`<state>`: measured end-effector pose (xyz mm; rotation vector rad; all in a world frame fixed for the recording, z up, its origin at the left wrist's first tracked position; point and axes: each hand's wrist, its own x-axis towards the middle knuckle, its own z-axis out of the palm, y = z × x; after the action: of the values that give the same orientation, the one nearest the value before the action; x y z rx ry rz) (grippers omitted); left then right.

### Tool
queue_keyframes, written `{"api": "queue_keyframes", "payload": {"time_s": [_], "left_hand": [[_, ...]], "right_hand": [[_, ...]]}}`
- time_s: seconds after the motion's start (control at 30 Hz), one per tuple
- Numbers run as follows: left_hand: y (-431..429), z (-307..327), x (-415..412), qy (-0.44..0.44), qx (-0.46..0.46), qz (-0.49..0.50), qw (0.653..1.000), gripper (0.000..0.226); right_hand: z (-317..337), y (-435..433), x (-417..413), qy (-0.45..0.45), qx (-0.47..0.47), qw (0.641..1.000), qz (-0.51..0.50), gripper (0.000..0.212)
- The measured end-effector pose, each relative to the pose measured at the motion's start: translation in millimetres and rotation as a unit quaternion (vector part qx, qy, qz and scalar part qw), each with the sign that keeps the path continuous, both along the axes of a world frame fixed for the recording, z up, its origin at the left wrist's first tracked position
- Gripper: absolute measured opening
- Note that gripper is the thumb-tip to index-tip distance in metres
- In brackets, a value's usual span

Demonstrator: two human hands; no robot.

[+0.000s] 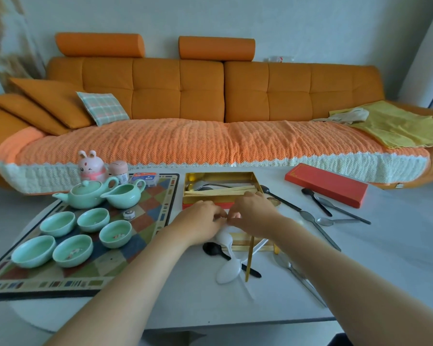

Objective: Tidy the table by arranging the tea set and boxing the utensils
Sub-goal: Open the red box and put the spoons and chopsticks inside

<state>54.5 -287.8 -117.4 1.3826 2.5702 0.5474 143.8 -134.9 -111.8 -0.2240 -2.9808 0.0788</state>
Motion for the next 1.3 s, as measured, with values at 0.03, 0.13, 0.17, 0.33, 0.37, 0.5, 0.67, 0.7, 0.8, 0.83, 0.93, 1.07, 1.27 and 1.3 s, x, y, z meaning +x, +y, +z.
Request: {"api": "queue_keyframes", "payload": {"time_s": [0.03,0.13,0.17,0.33,0.37,0.5,0.67,0.7,0.8,0.83,0.93,1.07,1.27,1.3], "left_hand": [[0,0,-1,0.002,0.005,0.009,1.0,0.029],[0,-1,-7,0.022,-0.006,0.034,0.999,0.023],[0,-2,-9,0.027,-0.01,0.039,0.999,0.022],[-4,3,-18,0.056,-0.01,0.056,0.997,0.01],[-5,4,-20,0.073,-0.017,0.059,0.995,0.009],[-19,4,-38,0.118,-0.078,0.095,0.985,0.016],[-25,4,-42,0.099,-0.057,0.066,0.991,0.017],[-24,3,-39,0.091,-0.044,0.051,0.994,0.018],[-24,3,-35,0.102,-0.038,0.048,0.993,0.015],[-25,4,-37,0.105,-0.041,0.057,0.992,0.016],[-34,11,-45,0.135,-0.03,0.087,0.987,0.02],[-36,21,-54,0.203,0.082,0.086,0.972,0.013],[-23,14,-57,0.249,0.107,0.074,0.96,0.04],[-20,12,-56,0.238,0.098,0.063,0.964,0.045]], "right_hand": [[-3,-4,-2,0.009,-0.001,1.0,-0.002,0.02],[-7,-12,-10,0.033,-0.016,0.999,-0.007,0.022],[-6,-13,-11,0.034,-0.021,0.999,-0.009,0.023],[3,-2,-10,-0.019,-0.039,0.999,0.005,0.019],[4,0,-9,-0.028,-0.041,0.999,0.007,0.018],[6,3,-8,-0.029,-0.051,0.998,-0.002,0.018],[1,-6,-18,-0.025,-0.076,0.997,-0.012,0.016],[0,-10,-20,-0.023,-0.085,0.996,-0.008,0.016],[-1,-16,-25,-0.018,-0.105,0.994,0.005,0.016],[-1,-16,-26,-0.017,-0.103,0.995,0.007,0.018],[3,-12,-27,-0.009,-0.105,0.994,-0.002,0.023],[13,2,-31,0.078,-0.183,0.98,-0.015,0.023],[10,33,-35,0.173,-0.148,0.972,-0.063,0.026],[7,37,-35,0.172,-0.139,0.973,-0.071,0.026]]}}
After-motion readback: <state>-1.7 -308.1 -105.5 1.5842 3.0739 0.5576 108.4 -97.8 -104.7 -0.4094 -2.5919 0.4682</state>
